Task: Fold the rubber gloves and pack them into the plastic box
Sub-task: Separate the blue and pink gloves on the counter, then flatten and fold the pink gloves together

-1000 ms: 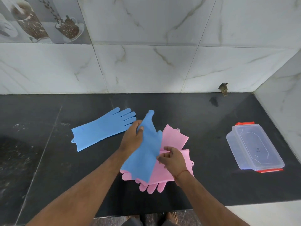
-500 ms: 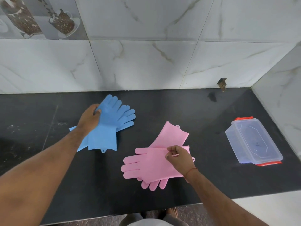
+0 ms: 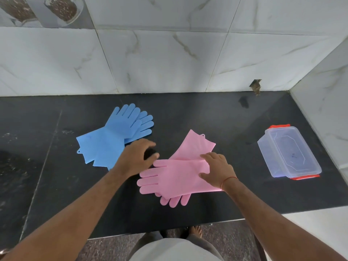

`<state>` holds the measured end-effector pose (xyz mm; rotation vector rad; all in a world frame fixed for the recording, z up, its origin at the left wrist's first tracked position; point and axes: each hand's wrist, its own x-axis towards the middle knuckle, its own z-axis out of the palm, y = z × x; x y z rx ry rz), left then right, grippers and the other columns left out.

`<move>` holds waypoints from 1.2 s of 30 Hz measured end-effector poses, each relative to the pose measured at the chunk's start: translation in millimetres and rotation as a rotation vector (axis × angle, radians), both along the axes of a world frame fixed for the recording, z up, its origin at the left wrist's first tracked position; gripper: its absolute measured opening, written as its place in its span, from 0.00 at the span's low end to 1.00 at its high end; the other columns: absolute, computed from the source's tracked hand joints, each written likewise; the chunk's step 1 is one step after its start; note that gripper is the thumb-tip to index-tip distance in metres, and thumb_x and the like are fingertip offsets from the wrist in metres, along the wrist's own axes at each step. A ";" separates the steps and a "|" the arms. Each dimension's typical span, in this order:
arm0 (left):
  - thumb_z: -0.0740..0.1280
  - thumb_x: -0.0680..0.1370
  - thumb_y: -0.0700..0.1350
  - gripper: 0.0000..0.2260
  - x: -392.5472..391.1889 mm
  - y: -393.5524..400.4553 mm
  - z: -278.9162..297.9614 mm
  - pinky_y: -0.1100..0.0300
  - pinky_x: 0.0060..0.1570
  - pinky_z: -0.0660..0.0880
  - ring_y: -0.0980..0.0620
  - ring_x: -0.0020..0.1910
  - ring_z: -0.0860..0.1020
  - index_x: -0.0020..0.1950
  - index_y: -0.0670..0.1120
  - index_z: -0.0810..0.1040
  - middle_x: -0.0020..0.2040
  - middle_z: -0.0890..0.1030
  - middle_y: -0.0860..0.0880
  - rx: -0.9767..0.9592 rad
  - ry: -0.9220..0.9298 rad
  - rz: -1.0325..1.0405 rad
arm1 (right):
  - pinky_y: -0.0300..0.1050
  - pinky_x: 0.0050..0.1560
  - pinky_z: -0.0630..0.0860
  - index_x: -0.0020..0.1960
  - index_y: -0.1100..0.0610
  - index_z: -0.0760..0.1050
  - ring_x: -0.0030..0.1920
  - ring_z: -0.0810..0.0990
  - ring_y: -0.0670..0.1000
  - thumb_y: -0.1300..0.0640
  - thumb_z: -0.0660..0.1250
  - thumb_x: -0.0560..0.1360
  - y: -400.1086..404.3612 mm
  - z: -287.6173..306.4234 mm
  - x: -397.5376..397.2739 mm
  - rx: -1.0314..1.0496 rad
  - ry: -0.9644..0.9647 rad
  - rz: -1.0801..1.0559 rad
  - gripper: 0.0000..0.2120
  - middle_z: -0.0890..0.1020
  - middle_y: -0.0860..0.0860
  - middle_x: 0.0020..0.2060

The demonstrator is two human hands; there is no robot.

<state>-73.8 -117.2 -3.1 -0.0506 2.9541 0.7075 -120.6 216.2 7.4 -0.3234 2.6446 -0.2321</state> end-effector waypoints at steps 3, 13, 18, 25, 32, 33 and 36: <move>0.66 0.71 0.75 0.33 21.8 14.2 -5.0 0.49 0.65 0.77 0.55 0.63 0.76 0.71 0.60 0.77 0.65 0.79 0.60 -0.126 -0.181 -0.087 | 0.60 0.68 0.77 0.79 0.41 0.66 0.76 0.68 0.53 0.40 0.74 0.75 2.1 -2.8 -0.1 0.060 0.039 0.053 0.36 0.72 0.43 0.74; 0.78 0.73 0.61 0.21 27.3 24.2 5.1 0.61 0.48 0.79 0.56 0.48 0.82 0.64 0.61 0.78 0.49 0.83 0.61 0.043 -0.485 0.040 | 0.47 0.51 0.80 0.57 0.47 0.83 0.50 0.82 0.49 0.47 0.70 0.77 21.4 -0.9 -3.4 -0.091 -0.044 0.021 0.11 0.83 0.43 0.51; 0.78 0.78 0.53 0.08 15.0 29.4 25.9 0.63 0.43 0.72 0.55 0.46 0.81 0.52 0.59 0.80 0.46 0.82 0.59 0.027 -0.367 0.073 | 0.46 0.45 0.81 0.45 0.45 0.82 0.42 0.82 0.47 0.47 0.73 0.74 37.8 22.7 -3.8 -0.344 -0.060 -0.051 0.02 0.85 0.42 0.40; 0.80 0.78 0.49 0.10 -8.4 51.8 30.5 0.60 0.56 0.75 0.53 0.53 0.81 0.46 0.54 0.79 0.54 0.82 0.55 0.093 -0.128 0.229 | 0.39 0.45 0.80 0.46 0.40 0.85 0.42 0.83 0.46 0.50 0.76 0.76 61.9 65.0 -6.2 -0.611 0.106 -0.131 0.04 0.86 0.39 0.41; 0.72 0.84 0.48 0.07 -40.6 88.8 30.1 0.59 0.47 0.79 0.52 0.44 0.82 0.51 0.55 0.74 0.44 0.80 0.55 0.148 0.136 0.457 | 0.40 0.46 0.84 0.58 0.48 0.88 0.43 0.84 0.40 0.58 0.77 0.78 67.0 100.9 3.0 -0.694 0.457 0.063 0.10 0.85 0.36 0.47; 0.69 0.85 0.49 0.05 -46.0 93.6 29.4 0.59 0.45 0.80 0.52 0.42 0.83 0.53 0.54 0.74 0.43 0.81 0.55 0.203 0.123 0.492 | 0.43 0.45 0.84 0.58 0.49 0.89 0.43 0.84 0.43 0.61 0.78 0.77 65.0 102.6 7.9 -0.702 0.519 0.123 0.12 0.86 0.40 0.47; 0.68 0.87 0.48 0.08 -55.4 107.0 33.4 0.57 0.42 0.87 0.49 0.42 0.89 0.63 0.48 0.73 0.53 0.87 0.50 0.730 0.032 0.621 | 0.47 0.43 0.82 0.60 0.50 0.88 0.45 0.83 0.52 0.63 0.78 0.75 55.1 99.6 25.6 -0.675 0.726 0.328 0.15 0.86 0.47 0.48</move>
